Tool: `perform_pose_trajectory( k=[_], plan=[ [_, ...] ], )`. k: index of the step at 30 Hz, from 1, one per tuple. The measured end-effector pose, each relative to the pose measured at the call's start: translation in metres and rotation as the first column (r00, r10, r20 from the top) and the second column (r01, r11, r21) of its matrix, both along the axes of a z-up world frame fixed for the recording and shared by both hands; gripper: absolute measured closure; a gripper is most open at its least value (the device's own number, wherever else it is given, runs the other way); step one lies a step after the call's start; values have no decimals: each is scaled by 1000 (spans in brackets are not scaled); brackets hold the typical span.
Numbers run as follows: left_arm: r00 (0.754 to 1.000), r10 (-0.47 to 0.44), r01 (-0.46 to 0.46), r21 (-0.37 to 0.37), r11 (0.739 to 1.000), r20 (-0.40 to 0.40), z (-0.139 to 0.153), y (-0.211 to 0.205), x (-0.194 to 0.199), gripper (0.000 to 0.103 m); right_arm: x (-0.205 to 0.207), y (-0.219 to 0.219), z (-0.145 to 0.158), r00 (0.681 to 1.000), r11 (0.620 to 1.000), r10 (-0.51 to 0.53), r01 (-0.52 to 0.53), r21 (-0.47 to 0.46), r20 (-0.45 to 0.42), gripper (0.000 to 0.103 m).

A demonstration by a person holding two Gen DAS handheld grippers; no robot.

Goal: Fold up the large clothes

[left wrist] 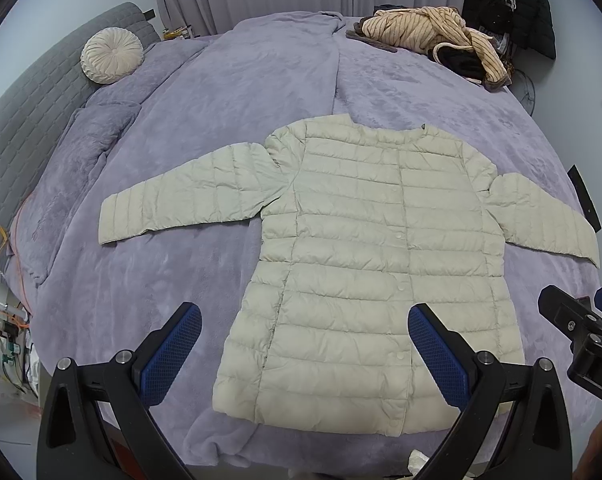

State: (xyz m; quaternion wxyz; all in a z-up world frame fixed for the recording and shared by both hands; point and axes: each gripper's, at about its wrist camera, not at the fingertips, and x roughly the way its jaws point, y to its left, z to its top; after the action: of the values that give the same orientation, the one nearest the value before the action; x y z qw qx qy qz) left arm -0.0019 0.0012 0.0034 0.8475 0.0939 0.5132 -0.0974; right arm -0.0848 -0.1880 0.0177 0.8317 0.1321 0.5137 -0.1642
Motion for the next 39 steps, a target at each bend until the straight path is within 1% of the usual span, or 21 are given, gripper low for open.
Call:
perform_pose_trajectory(
  k=[39],
  plan=[
    [1000,16,-16,6,1000,-6,-3,5,0,0,4,6,-4,1000,1000,7,-7,7,-5,0]
  ],
)
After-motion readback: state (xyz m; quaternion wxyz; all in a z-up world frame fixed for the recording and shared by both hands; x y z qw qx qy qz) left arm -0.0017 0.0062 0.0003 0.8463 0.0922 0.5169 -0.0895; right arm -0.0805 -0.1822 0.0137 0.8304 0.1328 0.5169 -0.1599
